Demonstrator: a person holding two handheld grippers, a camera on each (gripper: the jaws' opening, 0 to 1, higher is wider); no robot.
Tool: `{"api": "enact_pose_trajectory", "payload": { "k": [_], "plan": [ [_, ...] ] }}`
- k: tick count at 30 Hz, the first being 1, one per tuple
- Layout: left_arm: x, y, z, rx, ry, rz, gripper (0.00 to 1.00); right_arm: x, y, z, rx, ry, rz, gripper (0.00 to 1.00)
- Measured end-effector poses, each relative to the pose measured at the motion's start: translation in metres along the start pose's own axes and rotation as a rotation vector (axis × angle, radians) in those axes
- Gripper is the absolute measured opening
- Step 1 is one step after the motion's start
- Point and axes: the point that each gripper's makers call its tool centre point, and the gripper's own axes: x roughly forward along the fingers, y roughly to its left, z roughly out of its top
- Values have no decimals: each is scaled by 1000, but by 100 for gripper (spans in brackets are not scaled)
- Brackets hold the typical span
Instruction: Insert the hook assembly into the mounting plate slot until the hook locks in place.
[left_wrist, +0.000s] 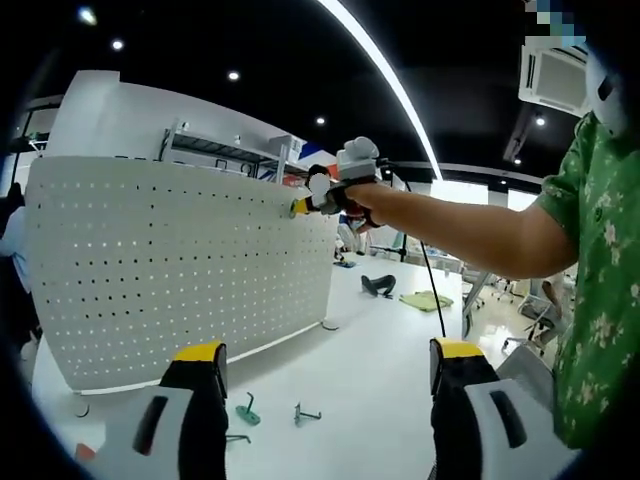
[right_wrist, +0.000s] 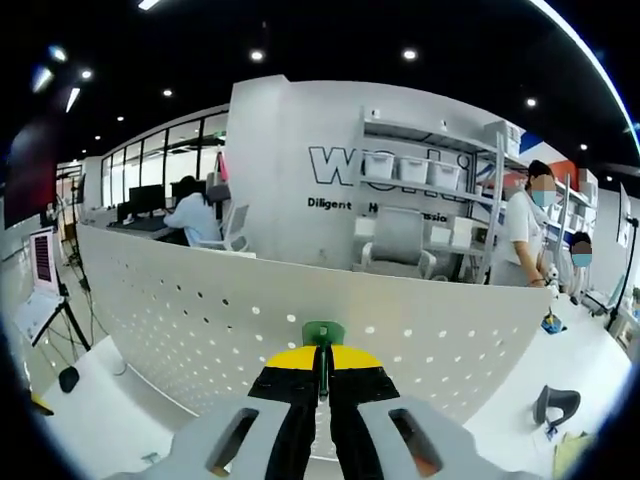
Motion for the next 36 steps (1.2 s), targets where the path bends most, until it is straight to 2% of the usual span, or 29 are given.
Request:
{"api": "enact_pose_trajectory", "payload": {
  "k": [13, 36],
  "plan": [
    [1, 1, -2, -6, 3, 0, 84, 5, -3, 0, -3, 26, 1, 1],
    [-1, 4, -4, -8, 6, -1, 83, 2, -5, 5, 48, -37, -26, 1]
  ]
}}
